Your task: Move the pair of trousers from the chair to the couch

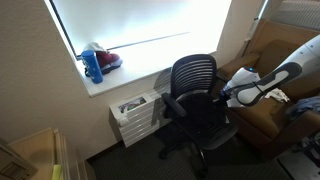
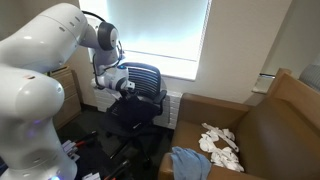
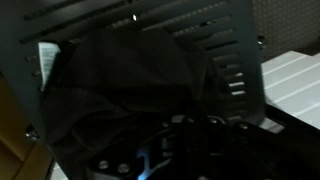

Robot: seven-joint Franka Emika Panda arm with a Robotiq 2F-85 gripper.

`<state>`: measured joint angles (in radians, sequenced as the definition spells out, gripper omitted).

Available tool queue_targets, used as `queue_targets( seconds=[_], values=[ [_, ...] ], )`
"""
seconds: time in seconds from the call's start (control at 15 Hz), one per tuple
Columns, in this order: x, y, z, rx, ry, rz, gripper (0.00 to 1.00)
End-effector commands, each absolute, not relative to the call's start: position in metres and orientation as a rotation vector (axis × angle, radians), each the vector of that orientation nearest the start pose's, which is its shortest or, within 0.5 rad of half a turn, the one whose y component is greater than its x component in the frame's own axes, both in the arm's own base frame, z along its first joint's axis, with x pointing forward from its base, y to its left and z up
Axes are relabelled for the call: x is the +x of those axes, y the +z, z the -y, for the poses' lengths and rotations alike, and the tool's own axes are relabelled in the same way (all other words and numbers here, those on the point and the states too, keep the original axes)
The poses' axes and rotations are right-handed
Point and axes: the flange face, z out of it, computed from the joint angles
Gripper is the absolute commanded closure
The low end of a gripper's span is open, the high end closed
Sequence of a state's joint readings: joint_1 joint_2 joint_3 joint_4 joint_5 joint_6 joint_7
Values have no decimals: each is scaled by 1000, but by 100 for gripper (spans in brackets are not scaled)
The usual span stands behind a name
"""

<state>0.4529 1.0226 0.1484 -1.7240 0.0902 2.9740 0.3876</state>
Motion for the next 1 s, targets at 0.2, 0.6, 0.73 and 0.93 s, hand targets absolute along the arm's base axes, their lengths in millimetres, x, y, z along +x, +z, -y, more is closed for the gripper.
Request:
queue_targets(
  seconds=[0.2, 0.6, 0.73, 0.93],
  values=[
    [536, 188, -361, -2599, -640, 93, 99],
    [541, 344, -338, -2369, -1039, -121, 99],
    [541, 397, -320, -2304, -1105, -246, 99],
    [531, 467, -274, -2195, -1183, -456, 99]
  ],
)
